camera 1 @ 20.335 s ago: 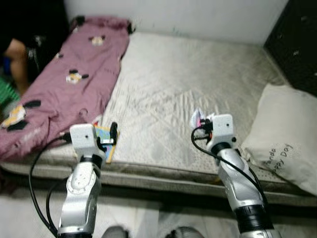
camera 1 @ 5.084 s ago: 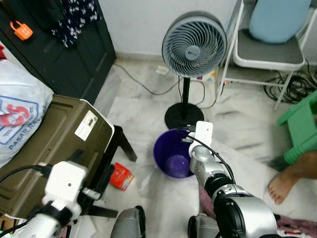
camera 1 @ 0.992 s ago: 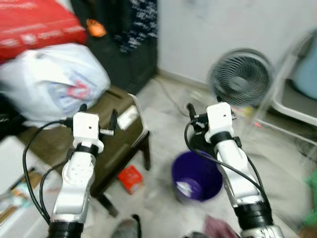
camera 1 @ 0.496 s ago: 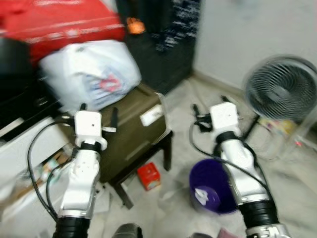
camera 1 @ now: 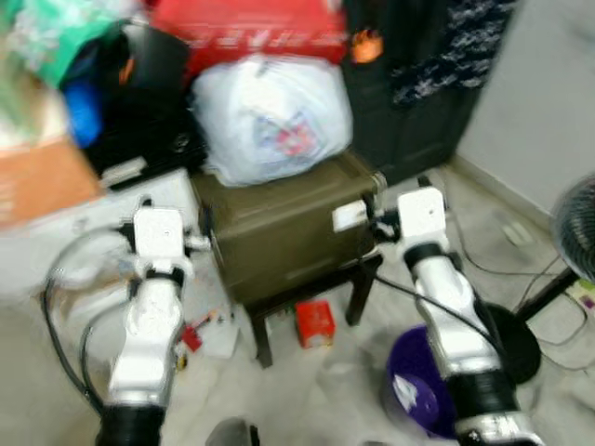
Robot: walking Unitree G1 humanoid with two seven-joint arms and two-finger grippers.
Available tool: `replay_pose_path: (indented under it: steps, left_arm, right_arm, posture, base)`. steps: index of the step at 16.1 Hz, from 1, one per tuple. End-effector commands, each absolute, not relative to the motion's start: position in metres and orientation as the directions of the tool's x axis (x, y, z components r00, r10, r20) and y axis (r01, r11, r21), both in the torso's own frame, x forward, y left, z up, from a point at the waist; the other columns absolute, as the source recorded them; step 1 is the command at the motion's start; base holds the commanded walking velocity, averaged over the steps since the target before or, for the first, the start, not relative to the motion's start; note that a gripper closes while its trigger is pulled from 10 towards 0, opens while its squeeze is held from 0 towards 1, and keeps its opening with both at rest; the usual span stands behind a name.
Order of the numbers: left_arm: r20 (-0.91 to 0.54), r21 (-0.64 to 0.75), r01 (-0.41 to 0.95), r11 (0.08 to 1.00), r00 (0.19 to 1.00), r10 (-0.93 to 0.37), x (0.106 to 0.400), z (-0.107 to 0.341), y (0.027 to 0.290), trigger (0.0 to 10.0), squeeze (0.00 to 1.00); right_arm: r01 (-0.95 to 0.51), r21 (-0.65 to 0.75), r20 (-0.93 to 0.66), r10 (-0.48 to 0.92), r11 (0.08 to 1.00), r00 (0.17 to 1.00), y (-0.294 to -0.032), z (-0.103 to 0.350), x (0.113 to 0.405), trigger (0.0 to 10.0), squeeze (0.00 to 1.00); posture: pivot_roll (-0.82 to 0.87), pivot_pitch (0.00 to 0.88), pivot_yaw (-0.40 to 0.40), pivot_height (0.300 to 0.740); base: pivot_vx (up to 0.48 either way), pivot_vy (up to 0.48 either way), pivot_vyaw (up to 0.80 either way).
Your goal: Clean up the room
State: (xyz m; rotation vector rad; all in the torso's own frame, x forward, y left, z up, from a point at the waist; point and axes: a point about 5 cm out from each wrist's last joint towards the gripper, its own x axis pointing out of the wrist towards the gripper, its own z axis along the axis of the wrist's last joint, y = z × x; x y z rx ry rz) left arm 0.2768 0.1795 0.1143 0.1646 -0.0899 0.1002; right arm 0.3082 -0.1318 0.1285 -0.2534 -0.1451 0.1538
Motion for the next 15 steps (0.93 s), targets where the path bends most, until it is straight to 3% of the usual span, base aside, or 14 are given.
replay_pose_path:
  steps: [1, 15]
  left_arm:
    - [0.111, 0.161, -0.102, 0.982, 0.990, 0.085, 0.2806, 0.1192, 0.1748, 10.0, 0.00]
    - [0.121, 0.180, -0.103, 0.978, 0.989, 0.082, 0.2840, 0.1201, 0.1765, 10.0, 0.00]
  right_arm:
    - [-0.128, -0.271, 0.130, 0.168, 0.954, 0.977, -0.1361, 0.1307, 0.3090, 10.0, 0.00]
    - [-0.120, -0.269, 0.140, 0.162, 0.956, 0.977, -0.1364, 0.1329, 0.3134, 10.0, 0.00]
  posture:
    - [-0.13, 0.000, 0.021, 0.740]
    - [-0.13, 0.000, 0.022, 0.740]
  base:
    - [0.000, 0.000, 0.80]
    - [0.000, 0.000, 0.80]
